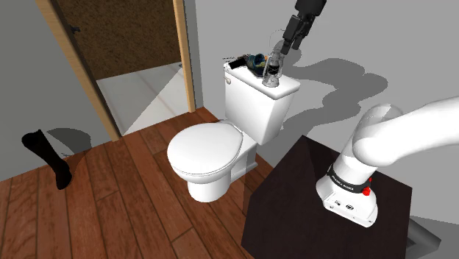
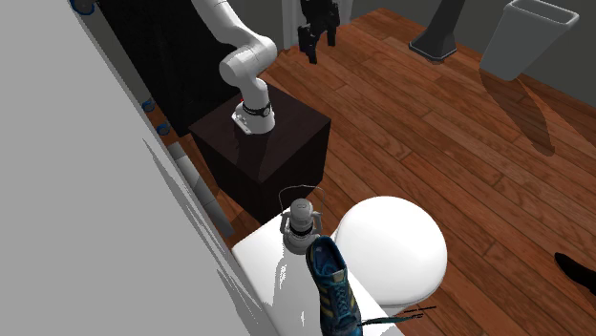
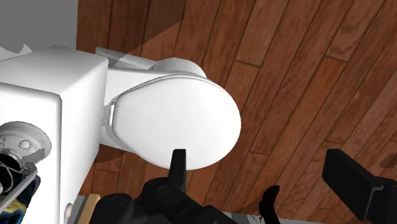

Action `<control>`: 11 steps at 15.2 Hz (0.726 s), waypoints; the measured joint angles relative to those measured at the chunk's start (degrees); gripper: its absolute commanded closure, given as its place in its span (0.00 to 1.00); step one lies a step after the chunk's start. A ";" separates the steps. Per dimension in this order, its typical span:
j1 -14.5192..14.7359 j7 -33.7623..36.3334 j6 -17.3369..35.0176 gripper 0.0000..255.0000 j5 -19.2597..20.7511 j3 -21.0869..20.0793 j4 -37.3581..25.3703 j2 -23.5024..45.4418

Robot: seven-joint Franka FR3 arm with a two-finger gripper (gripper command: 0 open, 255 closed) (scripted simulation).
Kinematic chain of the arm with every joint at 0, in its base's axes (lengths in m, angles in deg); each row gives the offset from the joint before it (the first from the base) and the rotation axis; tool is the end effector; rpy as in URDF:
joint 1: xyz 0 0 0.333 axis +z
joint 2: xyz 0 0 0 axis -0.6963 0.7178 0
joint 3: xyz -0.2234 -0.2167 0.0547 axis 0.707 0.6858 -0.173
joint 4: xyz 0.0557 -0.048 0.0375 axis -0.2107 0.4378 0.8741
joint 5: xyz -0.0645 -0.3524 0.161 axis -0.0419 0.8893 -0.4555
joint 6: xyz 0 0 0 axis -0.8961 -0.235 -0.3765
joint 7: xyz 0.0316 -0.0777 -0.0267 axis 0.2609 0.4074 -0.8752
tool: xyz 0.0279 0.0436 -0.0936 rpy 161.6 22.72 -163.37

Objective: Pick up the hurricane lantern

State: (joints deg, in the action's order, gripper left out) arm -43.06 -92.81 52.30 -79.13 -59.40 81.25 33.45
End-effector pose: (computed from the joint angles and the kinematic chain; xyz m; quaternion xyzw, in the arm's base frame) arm 0.3049 -0.0127 0.6464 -0.9944 -0.0301 -0.0915 0.0433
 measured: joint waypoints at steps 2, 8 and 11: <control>-0.37 0.67 0.85 0.00 0.12 -0.14 -0.03 0.78; -4.64 8.77 8.80 0.00 1.86 -1.39 -2.54 10.03; -6.98 13.34 12.76 0.00 3.12 -1.86 -3.90 14.76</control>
State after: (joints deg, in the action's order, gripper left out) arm -50.04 -79.46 65.06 -76.01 -61.26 77.35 48.20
